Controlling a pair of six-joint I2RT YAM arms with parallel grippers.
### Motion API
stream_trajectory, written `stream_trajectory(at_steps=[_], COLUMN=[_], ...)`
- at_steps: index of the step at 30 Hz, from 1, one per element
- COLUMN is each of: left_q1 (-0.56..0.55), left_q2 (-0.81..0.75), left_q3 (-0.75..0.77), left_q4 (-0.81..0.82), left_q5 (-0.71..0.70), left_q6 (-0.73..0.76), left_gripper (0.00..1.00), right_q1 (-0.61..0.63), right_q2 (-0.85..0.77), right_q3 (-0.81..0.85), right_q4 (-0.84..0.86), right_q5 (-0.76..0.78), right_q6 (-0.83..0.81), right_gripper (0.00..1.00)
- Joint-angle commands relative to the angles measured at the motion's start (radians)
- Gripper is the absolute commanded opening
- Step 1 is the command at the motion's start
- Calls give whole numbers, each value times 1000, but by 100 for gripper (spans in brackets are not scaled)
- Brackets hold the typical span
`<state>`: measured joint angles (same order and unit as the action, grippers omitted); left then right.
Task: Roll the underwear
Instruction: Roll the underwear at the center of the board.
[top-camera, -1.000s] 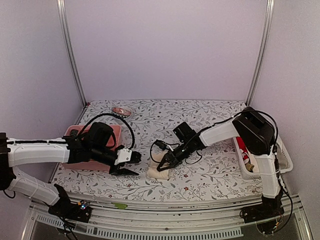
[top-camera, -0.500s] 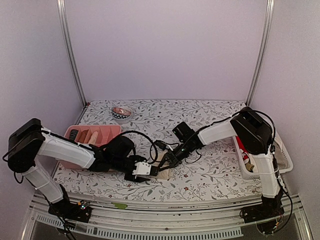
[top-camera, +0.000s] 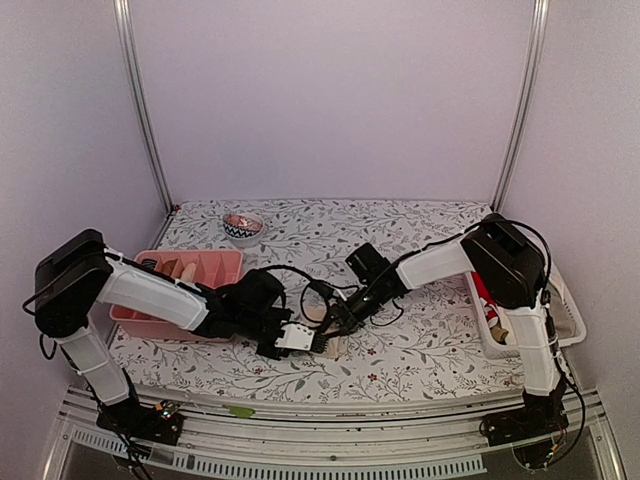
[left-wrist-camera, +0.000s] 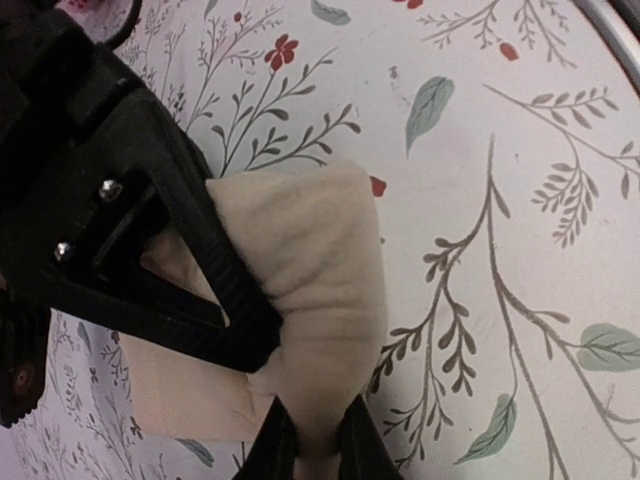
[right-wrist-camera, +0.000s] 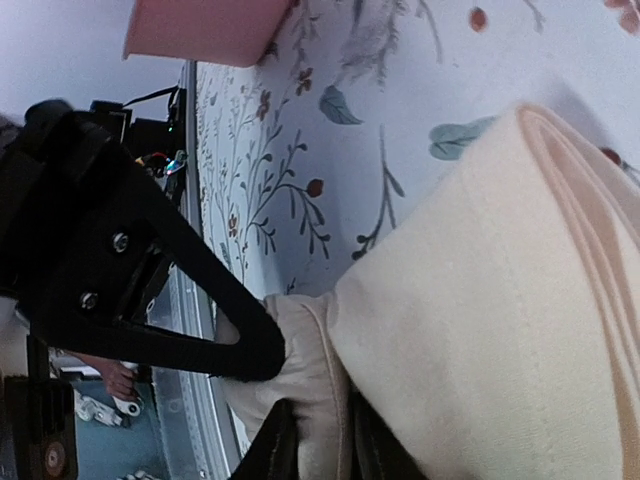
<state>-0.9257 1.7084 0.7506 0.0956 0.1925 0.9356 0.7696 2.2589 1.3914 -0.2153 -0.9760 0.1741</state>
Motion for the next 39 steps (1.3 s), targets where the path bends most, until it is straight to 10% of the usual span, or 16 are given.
stream_trajectory(at_steps=[1,11,21,39], left_q1=[8,125,208,229], left_q2=[3,157,488,634], left_q3=[40,336,673,804], left_q4=[-240,-782,-1174,-1314], left_q5=[135,434,591,598], left_q6=[31,85,101,113], left_gripper=[4,0,0,0], right_q1=[-42,-70,173,331], right_q2=[-42,-463,-767,-408], right_q3=[-52,-328,-602,-300], right_q4=[64,245,199,82], right_q5=[131,318,653,841], right_q6=[52,36,-161,-496], right_gripper=[33,69,68,68])
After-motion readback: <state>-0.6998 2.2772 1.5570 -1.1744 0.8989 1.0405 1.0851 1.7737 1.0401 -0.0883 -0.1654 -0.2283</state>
